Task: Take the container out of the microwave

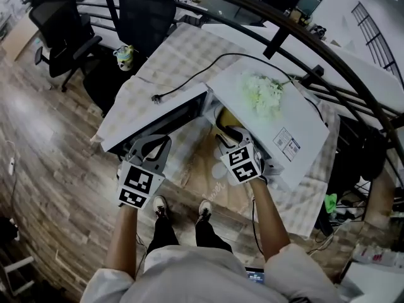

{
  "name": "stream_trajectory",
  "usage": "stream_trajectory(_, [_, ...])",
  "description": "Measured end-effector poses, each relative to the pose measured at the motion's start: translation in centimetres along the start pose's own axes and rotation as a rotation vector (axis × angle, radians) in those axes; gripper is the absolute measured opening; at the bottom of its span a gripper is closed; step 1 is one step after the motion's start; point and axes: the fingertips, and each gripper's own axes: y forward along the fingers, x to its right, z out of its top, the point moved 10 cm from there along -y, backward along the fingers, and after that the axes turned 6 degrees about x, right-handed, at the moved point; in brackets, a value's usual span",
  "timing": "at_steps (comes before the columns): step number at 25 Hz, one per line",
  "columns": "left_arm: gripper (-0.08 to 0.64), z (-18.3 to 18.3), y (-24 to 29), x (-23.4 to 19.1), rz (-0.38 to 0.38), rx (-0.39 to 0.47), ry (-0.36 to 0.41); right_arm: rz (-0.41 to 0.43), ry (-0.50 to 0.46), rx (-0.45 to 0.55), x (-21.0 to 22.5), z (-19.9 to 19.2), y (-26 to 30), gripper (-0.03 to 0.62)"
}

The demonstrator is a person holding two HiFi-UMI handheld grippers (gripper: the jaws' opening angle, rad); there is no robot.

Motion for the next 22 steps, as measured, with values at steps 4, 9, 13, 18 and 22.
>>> stream_trajectory(4, [0.021,-1.1,0.5,0.8,-0.026,-0.021,-0.012,0.019,-0.058,-0.055,0.2,-0.9,2.4,0.183])
stream_trajectory(9, [0.021,-2.2,0.7,1.6,-0.048,-0.033,-0.047,0.034,-0.167,-0.153,0.2,-2.6,5.2,0.186])
stream_trajectory(13, [0.021,-3.0,0.7,2.1,-0.056,-0.048,-0.063,0.026,-0.214,-0.236,0.4,-4.2,6.7,0.183])
stream_trajectory(18, [0.021,-4.1,0.4,2.0,-0.051,-0.071,-0.082,0.021,-0.236,-0.316,0.6,-5.4,7.5,0.11])
stream_trajectory(22, [0.021,-4.3,0.2,1.9,-0.055,-0.075,-0.082,0.045,-0.248,-0.33,0.6,-5.6,7.4,0.106])
